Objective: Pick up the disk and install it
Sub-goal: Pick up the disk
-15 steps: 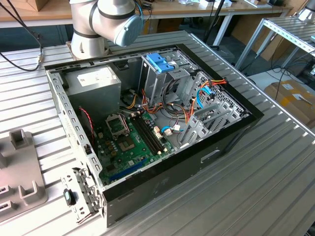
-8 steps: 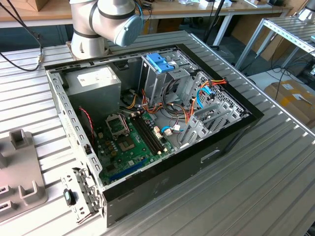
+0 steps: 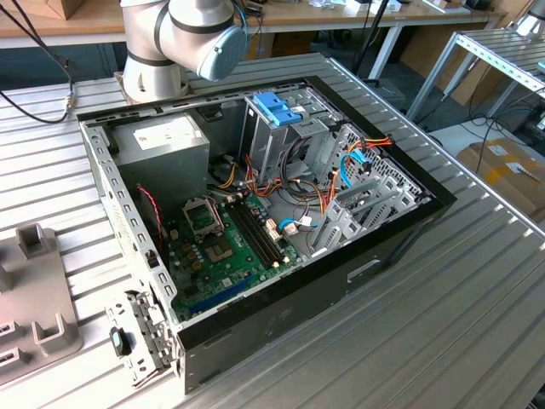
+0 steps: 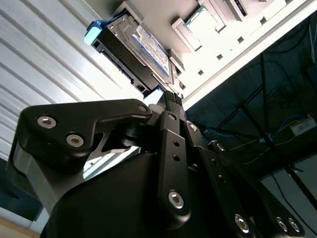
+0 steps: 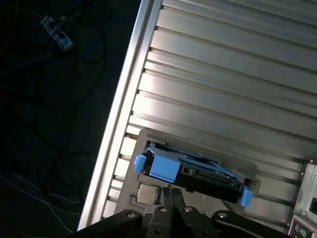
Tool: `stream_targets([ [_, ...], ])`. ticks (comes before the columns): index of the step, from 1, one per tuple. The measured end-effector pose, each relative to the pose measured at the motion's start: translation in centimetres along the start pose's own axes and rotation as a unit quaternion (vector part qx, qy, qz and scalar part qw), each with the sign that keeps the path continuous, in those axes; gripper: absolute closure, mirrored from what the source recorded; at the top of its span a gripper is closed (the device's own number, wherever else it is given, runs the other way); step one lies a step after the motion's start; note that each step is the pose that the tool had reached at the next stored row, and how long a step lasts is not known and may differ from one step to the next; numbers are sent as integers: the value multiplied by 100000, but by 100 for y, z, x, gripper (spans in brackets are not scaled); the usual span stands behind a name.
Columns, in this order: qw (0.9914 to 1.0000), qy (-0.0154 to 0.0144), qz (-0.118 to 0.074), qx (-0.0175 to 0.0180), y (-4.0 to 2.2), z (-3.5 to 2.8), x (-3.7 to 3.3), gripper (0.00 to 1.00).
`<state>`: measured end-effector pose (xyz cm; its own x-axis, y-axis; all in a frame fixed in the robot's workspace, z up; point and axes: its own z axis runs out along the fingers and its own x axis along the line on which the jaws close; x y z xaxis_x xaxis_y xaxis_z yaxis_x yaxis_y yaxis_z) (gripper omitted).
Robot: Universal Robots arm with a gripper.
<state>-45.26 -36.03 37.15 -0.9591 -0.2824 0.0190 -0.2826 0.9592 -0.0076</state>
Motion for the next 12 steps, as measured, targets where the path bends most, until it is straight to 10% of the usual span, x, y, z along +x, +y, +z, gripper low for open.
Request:
stream_targets([
  [6, 99882, -34, -4847, 92, 0, 1, 0, 89],
  [12, 99518, -79, -9800, 188, 0, 2, 0, 89],
])
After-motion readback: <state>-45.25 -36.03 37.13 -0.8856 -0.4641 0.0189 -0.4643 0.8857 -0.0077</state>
